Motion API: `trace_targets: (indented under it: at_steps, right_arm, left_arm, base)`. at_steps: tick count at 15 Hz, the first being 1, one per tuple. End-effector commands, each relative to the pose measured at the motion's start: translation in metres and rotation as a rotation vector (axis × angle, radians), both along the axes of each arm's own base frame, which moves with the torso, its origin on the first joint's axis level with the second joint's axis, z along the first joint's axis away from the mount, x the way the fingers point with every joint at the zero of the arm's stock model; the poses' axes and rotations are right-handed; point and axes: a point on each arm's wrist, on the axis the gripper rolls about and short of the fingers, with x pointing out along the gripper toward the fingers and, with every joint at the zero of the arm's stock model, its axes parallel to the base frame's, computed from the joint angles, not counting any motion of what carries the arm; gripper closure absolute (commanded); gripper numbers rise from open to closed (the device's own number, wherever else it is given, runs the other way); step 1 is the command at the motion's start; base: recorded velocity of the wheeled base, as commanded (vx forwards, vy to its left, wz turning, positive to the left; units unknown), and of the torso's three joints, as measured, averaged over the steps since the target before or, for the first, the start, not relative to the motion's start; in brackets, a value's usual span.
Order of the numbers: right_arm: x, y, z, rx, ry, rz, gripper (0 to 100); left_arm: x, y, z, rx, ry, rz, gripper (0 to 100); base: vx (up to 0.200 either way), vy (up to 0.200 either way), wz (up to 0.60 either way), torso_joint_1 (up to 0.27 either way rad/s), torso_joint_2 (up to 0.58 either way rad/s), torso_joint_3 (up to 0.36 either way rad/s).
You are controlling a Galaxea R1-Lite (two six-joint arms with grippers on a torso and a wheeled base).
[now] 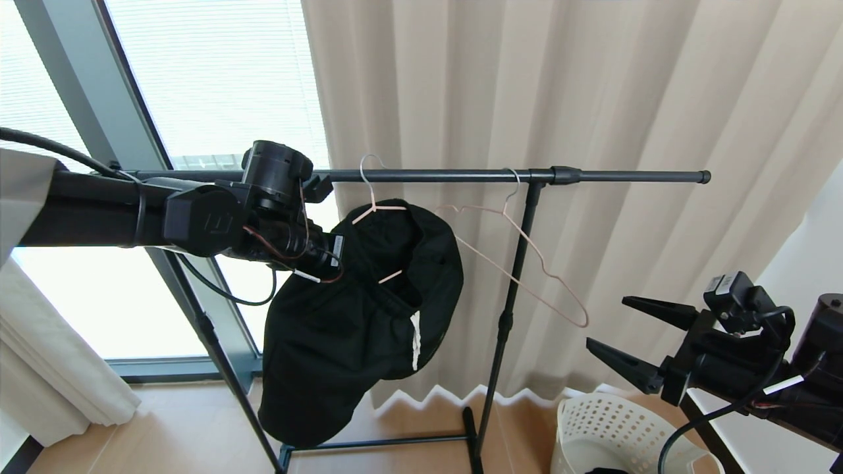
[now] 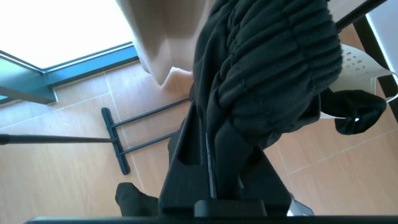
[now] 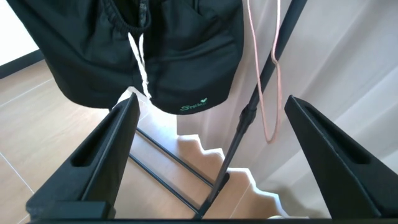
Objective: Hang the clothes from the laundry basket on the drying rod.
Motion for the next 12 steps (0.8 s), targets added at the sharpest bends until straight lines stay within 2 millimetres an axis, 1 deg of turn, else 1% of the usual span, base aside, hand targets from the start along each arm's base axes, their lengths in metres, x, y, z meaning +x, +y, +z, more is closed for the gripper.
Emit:
trace_targets:
  at_steps: [1, 4, 12]
  right_arm:
    - [0.0, 0.0001, -0.0011, 0.0, 0.005, 0.001, 0]
    - [-0.0001, 0.0001, -0.0013, -0.002, 0.006, 0.001, 0]
    - [0.001, 0.0002, -0.0035, -0.003, 0.015, 0.003, 0]
  left_arm:
    - [0.0042, -0.0014, -0.0077, 0.006, 0.018, 0.0, 100]
    - [0.0062, -0.0014, -0.0121, 0.008, 0.028, 0.003, 100]
    - [0.0084, -0.0035, -0.0139, 0.0, 0.033, 0.008, 100]
  base:
    - [0.0, 0.0, 0.0, 0.0, 0.0, 0.0]
    - [0.0, 0.0, 0.0, 0.0, 0.0, 0.0]
    - [0.0, 0.0, 0.0, 0.0, 0.0, 0.0]
